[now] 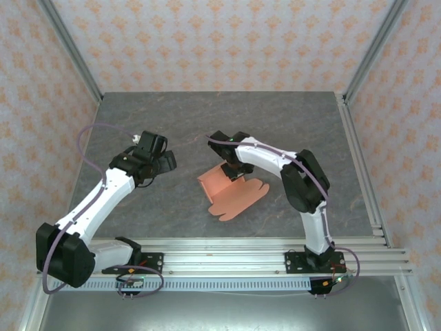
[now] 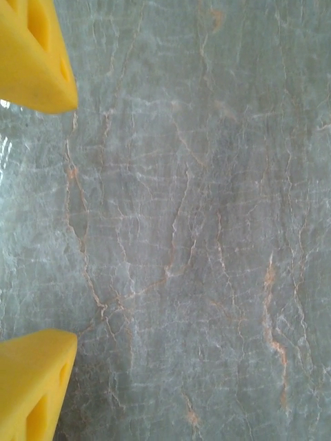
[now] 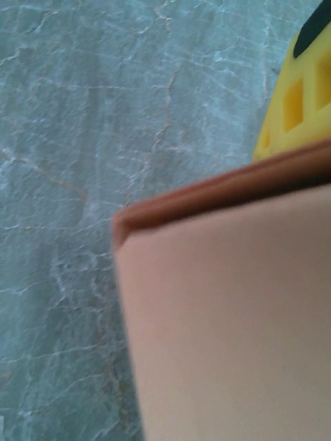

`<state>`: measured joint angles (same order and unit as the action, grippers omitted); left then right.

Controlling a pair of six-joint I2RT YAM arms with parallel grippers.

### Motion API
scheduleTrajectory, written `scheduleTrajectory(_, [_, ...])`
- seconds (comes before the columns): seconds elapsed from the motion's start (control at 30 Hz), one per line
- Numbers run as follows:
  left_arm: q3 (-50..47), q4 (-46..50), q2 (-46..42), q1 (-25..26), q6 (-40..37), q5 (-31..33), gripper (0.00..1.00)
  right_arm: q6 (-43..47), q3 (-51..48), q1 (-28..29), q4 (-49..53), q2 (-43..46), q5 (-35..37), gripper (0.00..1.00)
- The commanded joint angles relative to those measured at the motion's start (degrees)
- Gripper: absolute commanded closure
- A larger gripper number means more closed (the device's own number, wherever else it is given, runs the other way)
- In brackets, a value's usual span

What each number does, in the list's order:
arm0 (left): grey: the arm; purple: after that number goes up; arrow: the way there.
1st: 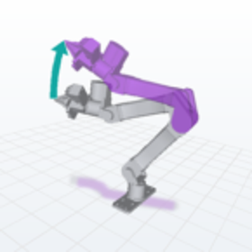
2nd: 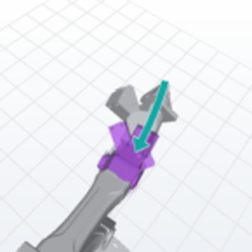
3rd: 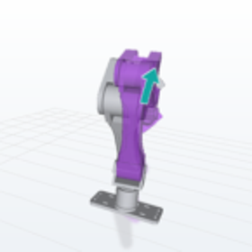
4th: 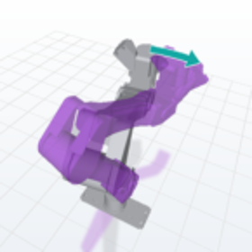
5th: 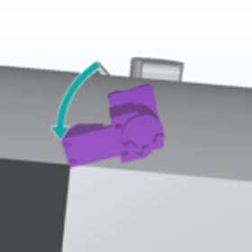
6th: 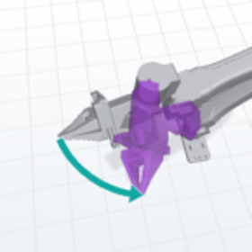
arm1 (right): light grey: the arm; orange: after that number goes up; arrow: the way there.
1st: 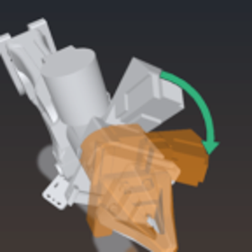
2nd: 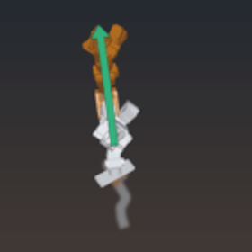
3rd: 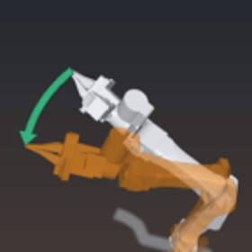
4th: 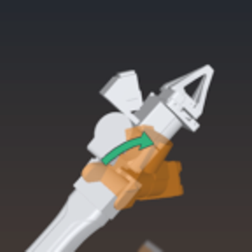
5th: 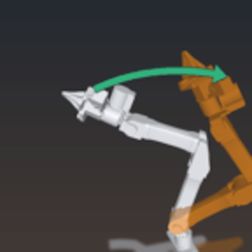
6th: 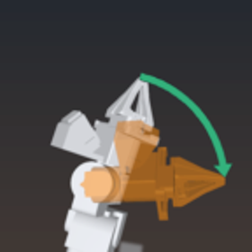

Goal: Fold the paper box

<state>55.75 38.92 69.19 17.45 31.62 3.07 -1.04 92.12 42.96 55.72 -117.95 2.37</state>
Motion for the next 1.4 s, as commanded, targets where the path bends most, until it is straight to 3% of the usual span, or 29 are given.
scheduleTrajectory(0.0, [-1.62,-5.22,0.88,-1.11,-0.33,-3.58,0.18,2.60,3.48,-0.15,4.27,-1.98,1.20,0.60])
scheduleTrajectory(0.1, [-2.04,-7.14,2.99,-1.78,-0.50,-5.96,0.18,3.58,6.15,-0.31,5.57,-3.58,0.67,0.68])
scheduleTrajectory(0.2, [-2.31,-9.20,5.34,-2.40,-0.52,-8.38,0.18,5.47,10.99,-0.59,9.27,-6.77,0.75,0.69])
scheduleTrajectory(0.37, [-2.58,-13.15,8.32,-2.60,0.41,-13.55,0.23,7.66,21.55,-0.68,17.23,-11.91,2.44,0.59])
scheduleTrajectory(0.5, [-2.62,-13.12,7.62,-2.60,-0.35,-14.15,0.23,7.65,23.53,-0.51,19.28,-10.79,3.44,0.53])
scheduleTrajectory(0.73, [-1.28,-9.92,4.24,-2.57,-2.70,-13.72,0.23,4.48,14.33,-0.06,15.19,-2.05,2.63,0.48])
scheduleTrajectory(0.9, [-0.54,-8.93,3.22,-1.63,-3.14,-14.48,0.22,-1.42,2.17,-1.42,6.15,9.66,0.15,0.42])
scheduleTrajectory(1.13, [6.99,-4.39,8.85,7.73,-1.54,-11.82,0.05,-10.93,-15.48,-5.27,-12.23,24.22,-9.63,0.41])
scheduleTrajectory(1.37, [18.89,6.82,20.97,14.03,0.28,-3.74,0.00,-15.69,-25.90,-6.91,-21.10,31.14,-4.11,0.39])
